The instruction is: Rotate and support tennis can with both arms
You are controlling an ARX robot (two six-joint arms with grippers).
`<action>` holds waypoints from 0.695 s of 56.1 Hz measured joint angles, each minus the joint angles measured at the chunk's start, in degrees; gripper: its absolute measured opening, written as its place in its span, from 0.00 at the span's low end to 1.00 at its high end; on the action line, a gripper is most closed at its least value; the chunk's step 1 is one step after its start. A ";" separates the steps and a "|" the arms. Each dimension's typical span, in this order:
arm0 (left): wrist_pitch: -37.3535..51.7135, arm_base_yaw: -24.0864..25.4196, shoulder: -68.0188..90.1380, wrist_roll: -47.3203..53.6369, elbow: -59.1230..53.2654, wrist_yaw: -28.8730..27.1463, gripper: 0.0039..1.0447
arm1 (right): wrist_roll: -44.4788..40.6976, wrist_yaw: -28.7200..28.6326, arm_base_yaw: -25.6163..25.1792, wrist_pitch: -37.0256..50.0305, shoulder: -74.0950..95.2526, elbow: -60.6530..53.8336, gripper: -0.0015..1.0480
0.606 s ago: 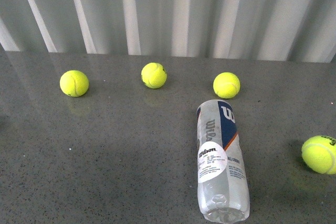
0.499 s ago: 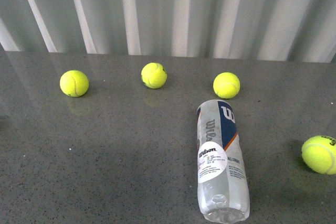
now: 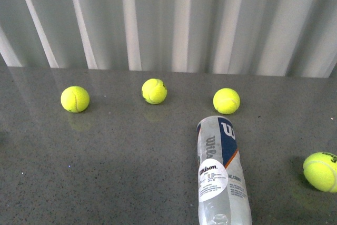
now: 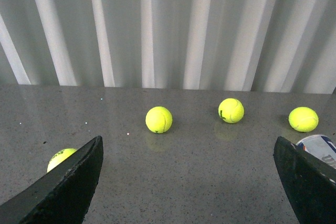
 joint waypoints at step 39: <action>0.00 0.00 -0.02 0.00 0.00 0.00 0.94 | 8.31 -1.53 -9.55 4.11 33.77 26.10 0.93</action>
